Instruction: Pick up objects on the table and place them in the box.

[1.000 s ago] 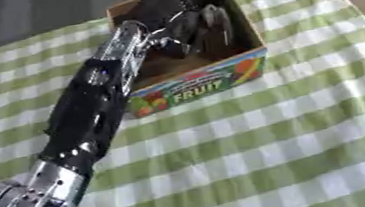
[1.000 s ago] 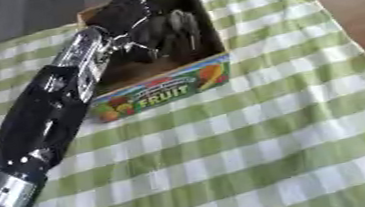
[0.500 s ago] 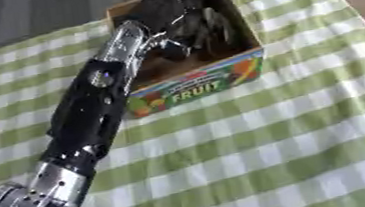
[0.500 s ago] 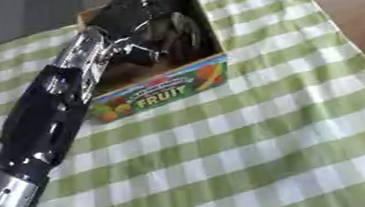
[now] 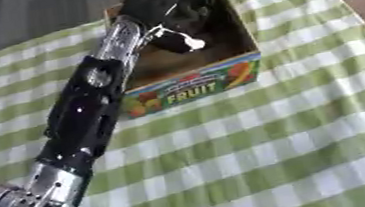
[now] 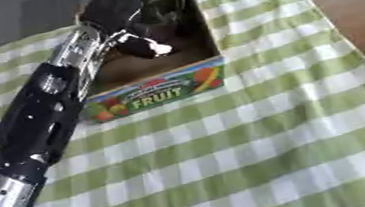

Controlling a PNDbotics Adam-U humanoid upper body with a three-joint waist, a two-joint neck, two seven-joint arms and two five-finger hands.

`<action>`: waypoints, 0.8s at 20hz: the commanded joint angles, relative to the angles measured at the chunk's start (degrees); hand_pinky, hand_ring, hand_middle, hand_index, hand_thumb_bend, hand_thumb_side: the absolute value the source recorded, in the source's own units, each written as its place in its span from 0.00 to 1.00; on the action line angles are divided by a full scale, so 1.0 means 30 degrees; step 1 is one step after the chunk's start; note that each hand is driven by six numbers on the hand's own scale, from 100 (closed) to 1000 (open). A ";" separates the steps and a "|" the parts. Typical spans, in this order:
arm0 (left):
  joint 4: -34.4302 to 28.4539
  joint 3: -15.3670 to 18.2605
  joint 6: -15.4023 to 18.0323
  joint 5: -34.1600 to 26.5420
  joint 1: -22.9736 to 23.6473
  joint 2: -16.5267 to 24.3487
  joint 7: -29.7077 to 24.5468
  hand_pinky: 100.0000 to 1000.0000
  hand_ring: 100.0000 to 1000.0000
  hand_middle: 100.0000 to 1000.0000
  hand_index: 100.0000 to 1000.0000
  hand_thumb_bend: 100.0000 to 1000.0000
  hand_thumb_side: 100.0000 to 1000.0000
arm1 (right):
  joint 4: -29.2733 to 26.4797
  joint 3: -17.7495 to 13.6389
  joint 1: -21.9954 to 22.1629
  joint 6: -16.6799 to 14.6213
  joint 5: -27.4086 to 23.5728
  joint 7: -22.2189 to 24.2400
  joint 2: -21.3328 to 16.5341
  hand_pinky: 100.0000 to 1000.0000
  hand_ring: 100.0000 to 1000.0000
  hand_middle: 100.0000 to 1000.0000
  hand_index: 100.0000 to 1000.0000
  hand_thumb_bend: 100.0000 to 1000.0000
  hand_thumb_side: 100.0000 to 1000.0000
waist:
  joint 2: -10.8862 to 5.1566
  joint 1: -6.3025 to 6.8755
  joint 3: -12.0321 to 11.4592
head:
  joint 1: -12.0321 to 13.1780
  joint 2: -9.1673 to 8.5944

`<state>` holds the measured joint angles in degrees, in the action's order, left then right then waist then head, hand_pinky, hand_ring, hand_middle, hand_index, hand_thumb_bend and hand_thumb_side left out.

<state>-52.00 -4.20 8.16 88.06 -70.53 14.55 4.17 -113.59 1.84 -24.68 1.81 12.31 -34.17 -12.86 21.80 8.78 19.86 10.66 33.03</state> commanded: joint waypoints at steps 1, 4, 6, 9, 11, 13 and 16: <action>-0.1353 0.0573 -0.0245 -0.0789 -0.0229 0.0214 0.0848 0.72 0.80 0.72 0.87 0.47 0.85 | -0.0335 -0.0109 -0.0083 0.0002 -0.0028 -0.0057 -0.0231 0.78 0.62 0.62 0.76 0.00 0.59 | -0.0553 -0.0203 -0.0120 | -0.0211 -0.0067; -0.2633 0.1035 -0.0411 -0.1629 -0.0014 0.0238 0.1557 0.65 0.77 0.73 0.86 0.39 0.84 | -0.0335 -0.0258 -0.0019 0.0015 0.0077 -0.0220 -0.0309 0.78 0.62 0.62 0.76 0.00 0.60 | -0.0614 -0.0288 -0.0368 | -0.0446 0.0188; -0.3579 0.1315 -0.0572 -0.2217 0.0246 0.0324 0.1924 0.63 0.76 0.74 0.86 0.37 0.83 | -0.0335 -0.0386 -0.0002 0.0028 0.0164 -0.0369 -0.0385 0.78 0.62 0.62 0.76 0.00 0.60 | -0.0673 -0.0388 -0.0576 | -0.0635 0.0389; -0.5071 0.1410 -0.0810 -0.3136 0.0674 0.0654 0.2074 0.60 0.74 0.75 0.85 0.34 0.82 | -0.0335 -0.0561 0.0038 0.0054 0.0289 -0.0591 -0.0473 0.78 0.62 0.62 0.76 0.00 0.60 | -0.0773 -0.0531 -0.0889 | -0.0902 0.0639; -0.6062 0.1398 -0.0820 -0.3746 0.1003 0.1061 0.2488 0.59 0.73 0.75 0.85 0.32 0.82 | -0.0335 -0.0706 0.0096 0.0083 0.0384 -0.0771 -0.0524 0.78 0.62 0.62 0.76 0.00 0.60 | -0.0874 -0.0669 -0.1209 | -0.1091 0.0842; -0.8430 0.0935 -0.1246 -0.6792 0.1824 0.1985 0.2642 0.58 0.72 0.75 0.85 0.32 0.81 | -0.0335 -0.0823 0.0148 0.0107 0.0480 -0.0925 -0.0586 0.78 0.62 0.62 0.76 0.00 0.60 | -0.0970 -0.0784 -0.1532 | -0.1300 0.0952; -1.2405 0.0283 -0.3020 -1.4513 0.3149 0.4043 0.1961 0.56 0.71 0.75 0.84 0.30 0.80 | -0.0335 -0.0955 0.0238 0.0138 0.0596 -0.1094 -0.0635 0.78 0.62 0.62 0.76 0.00 0.60 | -0.1131 -0.0979 -0.1996 | -0.1545 0.1053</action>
<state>-84.06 -2.83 0.80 52.19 -60.33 23.02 10.44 -113.59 -0.54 -23.62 2.25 13.39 -37.10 -13.47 19.99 6.41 13.65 6.38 35.74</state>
